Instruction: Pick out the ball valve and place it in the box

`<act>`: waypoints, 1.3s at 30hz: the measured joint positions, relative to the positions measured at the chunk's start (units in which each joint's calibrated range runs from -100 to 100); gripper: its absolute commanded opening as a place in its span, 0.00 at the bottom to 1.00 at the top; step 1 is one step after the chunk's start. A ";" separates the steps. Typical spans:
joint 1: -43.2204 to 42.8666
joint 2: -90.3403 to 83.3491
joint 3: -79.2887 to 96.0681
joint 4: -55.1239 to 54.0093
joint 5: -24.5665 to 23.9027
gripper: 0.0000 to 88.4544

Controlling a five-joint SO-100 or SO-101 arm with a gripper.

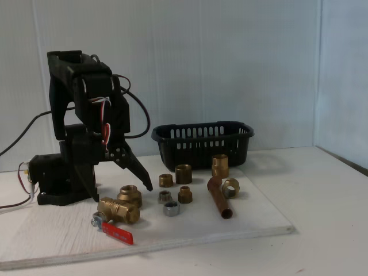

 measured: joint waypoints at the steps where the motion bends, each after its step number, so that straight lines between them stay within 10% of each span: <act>1: -0.22 0.00 0.00 -0.17 -0.72 0.44; 39: -1.11 0.00 10.44 -8.08 -5.37 0.44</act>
